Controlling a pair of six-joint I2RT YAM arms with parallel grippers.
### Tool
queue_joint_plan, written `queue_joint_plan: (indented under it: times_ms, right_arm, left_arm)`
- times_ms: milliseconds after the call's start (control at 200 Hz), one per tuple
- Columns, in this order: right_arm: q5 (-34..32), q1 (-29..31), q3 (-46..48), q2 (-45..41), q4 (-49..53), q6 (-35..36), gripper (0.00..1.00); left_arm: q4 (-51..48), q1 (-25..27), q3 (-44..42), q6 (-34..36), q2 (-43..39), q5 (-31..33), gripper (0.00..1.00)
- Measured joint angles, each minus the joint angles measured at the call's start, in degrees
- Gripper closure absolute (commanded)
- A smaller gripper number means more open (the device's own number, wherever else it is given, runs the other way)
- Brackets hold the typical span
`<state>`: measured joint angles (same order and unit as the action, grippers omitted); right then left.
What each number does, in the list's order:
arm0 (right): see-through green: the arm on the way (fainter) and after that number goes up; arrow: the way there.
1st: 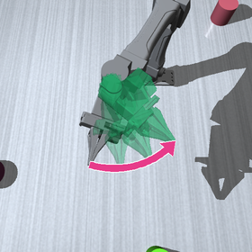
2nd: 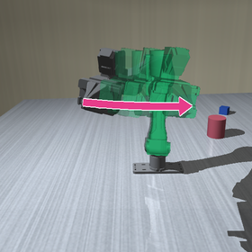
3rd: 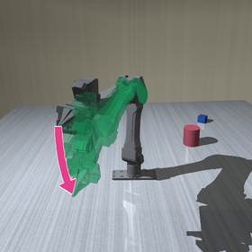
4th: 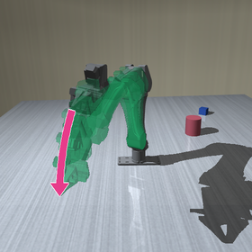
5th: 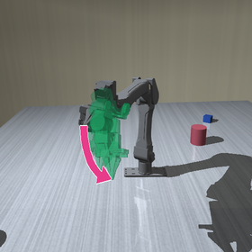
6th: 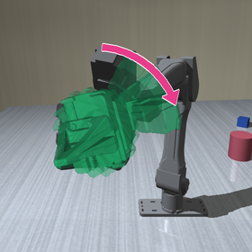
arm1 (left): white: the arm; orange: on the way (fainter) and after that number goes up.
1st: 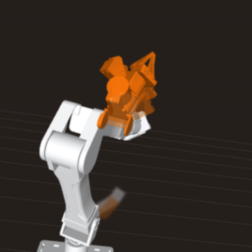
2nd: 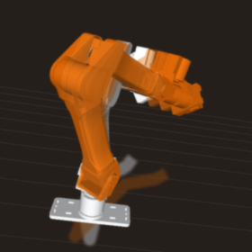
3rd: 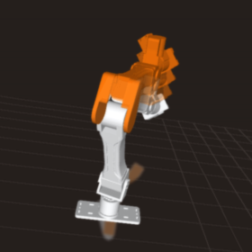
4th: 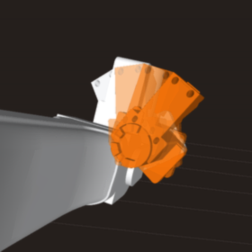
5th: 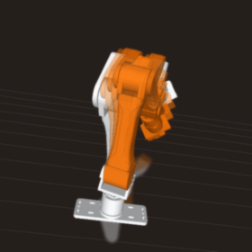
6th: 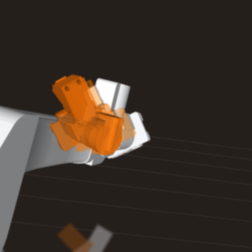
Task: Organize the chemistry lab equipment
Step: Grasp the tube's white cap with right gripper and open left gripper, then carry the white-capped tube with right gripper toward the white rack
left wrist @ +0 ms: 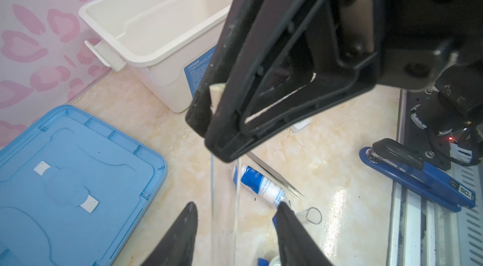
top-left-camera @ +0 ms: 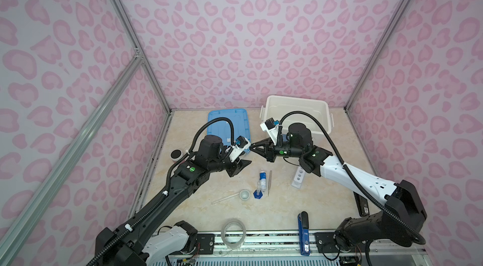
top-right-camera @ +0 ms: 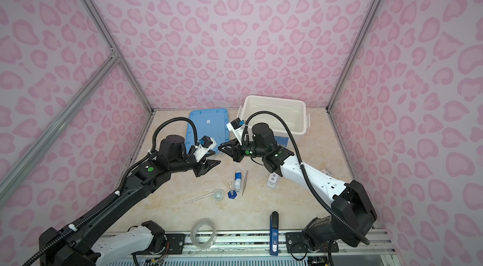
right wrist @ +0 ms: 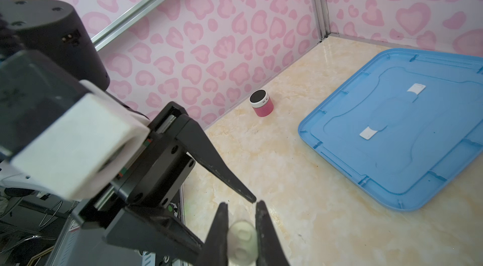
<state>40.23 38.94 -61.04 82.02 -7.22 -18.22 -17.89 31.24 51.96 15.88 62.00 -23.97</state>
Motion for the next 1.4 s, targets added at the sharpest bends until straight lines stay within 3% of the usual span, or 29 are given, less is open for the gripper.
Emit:
queue_joint_plan:
  times_ms: [130, 385, 940, 1400]
  right_arm:
    - [-3.61, 0.0, -1.95, -0.28, 4.96, 2.69, 0.94]
    - [-16.76, -0.7, -3.23, -5.42, 17.4, 8.24, 0.94]
    - [-38.14, -2.29, -2.69, -16.85, 35.45, 11.34, 0.94]
    - [-47.19, -7.26, 5.25, -22.03, 39.78, 8.94, 0.94]
  left_arm:
    - [0.0, 0.0, 0.0, -0.31, -0.61, 0.92, 0.4]
    - [0.07, -0.13, -0.26, -0.46, -2.56, 2.99, 0.39]
    - [2.27, -0.79, -2.21, -0.87, -2.51, 3.41, 0.41]
    - [2.8, -0.79, -2.43, -1.92, -1.75, 3.34, 0.42]
